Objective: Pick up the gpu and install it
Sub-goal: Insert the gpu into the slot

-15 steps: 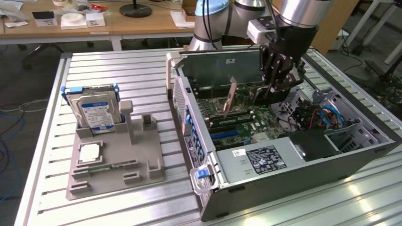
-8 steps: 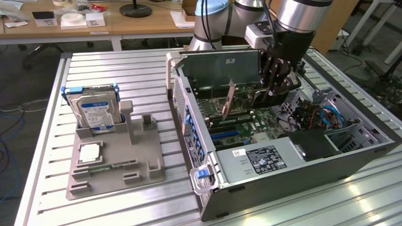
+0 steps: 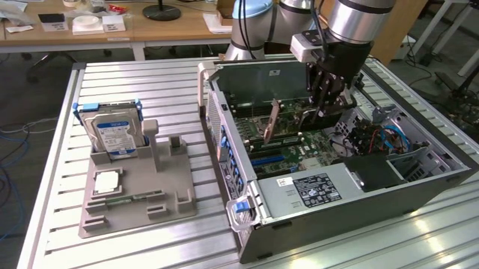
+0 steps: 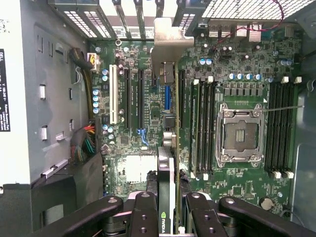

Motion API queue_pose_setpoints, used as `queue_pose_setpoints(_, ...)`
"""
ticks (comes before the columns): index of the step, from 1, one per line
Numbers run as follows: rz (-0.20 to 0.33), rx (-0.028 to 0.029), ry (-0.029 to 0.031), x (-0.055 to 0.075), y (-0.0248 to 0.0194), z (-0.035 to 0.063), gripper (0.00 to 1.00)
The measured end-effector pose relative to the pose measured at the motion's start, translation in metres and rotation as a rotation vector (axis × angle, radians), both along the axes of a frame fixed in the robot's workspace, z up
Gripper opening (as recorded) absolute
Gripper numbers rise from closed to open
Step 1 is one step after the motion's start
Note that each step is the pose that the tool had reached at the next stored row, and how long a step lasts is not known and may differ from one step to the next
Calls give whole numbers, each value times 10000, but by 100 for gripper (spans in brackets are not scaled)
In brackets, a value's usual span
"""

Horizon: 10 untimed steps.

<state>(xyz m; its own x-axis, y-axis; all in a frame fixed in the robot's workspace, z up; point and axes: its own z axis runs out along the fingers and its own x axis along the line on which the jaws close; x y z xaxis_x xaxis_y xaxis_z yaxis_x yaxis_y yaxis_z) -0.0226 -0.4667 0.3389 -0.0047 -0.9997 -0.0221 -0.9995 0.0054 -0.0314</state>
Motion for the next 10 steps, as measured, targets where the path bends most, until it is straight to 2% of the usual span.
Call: queue_pose_setpoints(10,0,3,-12,-34,1,-2,27)
